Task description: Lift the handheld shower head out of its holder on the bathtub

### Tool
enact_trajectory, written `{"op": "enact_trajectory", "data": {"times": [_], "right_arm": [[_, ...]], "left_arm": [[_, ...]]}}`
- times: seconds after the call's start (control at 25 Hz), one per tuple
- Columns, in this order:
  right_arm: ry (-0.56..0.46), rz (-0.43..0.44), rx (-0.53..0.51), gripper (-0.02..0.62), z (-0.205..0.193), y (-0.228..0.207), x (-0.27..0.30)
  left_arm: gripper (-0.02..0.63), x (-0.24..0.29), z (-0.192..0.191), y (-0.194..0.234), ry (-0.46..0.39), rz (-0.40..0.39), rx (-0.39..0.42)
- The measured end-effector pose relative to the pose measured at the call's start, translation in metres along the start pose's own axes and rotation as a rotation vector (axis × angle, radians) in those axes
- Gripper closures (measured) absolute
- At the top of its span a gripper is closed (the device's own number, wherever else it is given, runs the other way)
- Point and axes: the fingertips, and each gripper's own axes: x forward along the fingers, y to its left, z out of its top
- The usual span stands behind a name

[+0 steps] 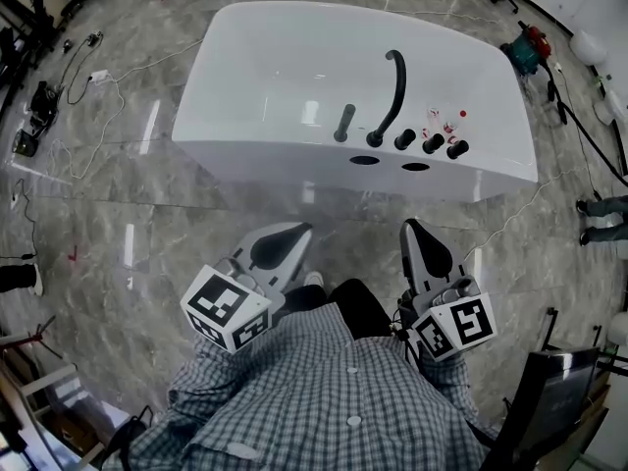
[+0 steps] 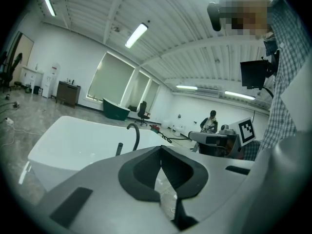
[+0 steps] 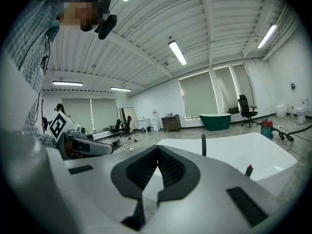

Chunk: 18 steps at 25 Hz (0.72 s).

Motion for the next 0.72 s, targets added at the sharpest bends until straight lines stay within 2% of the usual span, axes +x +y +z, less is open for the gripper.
{"op": "enact_trajectory", "data": {"times": [0.32, 0.72], "right_arm": [[0.020, -0.026, 0.008, 0.581, 0.001, -0.015, 0.007], [0.029, 0.009, -0.002, 0.581, 0.013, -0.048, 0.051]], "left_arm": [[0.597, 0.004, 0.002, 0.016, 0.002, 0.020, -0.020], [0.597, 0.040, 0.018, 0.045, 0.004, 0.056, -0.022]]}}
